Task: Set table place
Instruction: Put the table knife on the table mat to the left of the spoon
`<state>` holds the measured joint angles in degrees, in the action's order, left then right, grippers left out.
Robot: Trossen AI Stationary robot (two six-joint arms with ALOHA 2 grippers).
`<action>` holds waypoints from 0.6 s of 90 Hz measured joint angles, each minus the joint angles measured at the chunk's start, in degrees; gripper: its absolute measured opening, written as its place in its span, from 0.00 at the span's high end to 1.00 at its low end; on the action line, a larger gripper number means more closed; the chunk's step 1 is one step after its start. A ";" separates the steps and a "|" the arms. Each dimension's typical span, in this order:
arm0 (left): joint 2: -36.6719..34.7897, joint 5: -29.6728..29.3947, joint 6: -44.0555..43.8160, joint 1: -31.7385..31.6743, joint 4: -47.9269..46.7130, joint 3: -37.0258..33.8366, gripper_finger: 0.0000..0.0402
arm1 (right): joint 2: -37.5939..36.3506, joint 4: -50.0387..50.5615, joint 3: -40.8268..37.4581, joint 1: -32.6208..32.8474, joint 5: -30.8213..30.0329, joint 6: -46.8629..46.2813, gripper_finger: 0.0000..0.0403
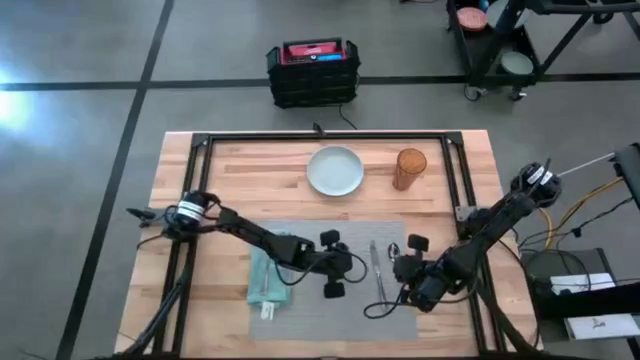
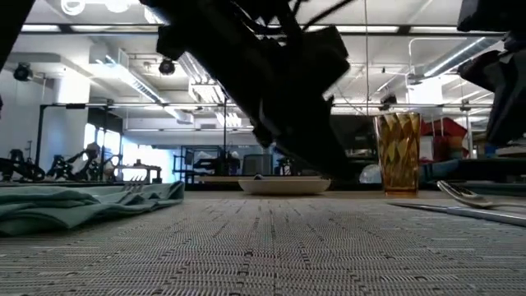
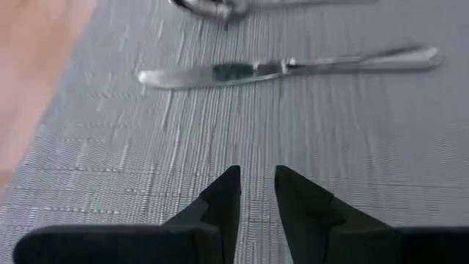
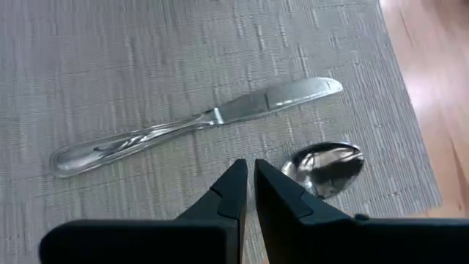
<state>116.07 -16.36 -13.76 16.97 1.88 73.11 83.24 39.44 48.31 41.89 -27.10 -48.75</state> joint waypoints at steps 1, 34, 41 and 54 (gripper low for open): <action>-0.30 0.00 0.00 0.00 0.54 -0.45 0.82 | 0.00 -0.06 0.00 -0.05 -0.01 0.01 0.97; -5.33 0.42 -3.35 -0.02 13.36 -12.52 0.82 | 0.13 -6.28 0.00 -3.87 0.32 6.76 0.97; -5.25 0.46 -3.43 -0.02 13.62 -12.53 0.82 | 0.13 -6.56 0.00 -5.27 2.11 7.84 0.97; -5.20 0.46 -3.72 -0.02 13.61 -12.51 0.82 | 0.52 -8.42 0.00 -7.89 5.94 10.25 0.97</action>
<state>110.87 -15.90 -17.47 16.95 15.49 60.60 83.76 31.03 48.31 34.00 -21.16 -38.51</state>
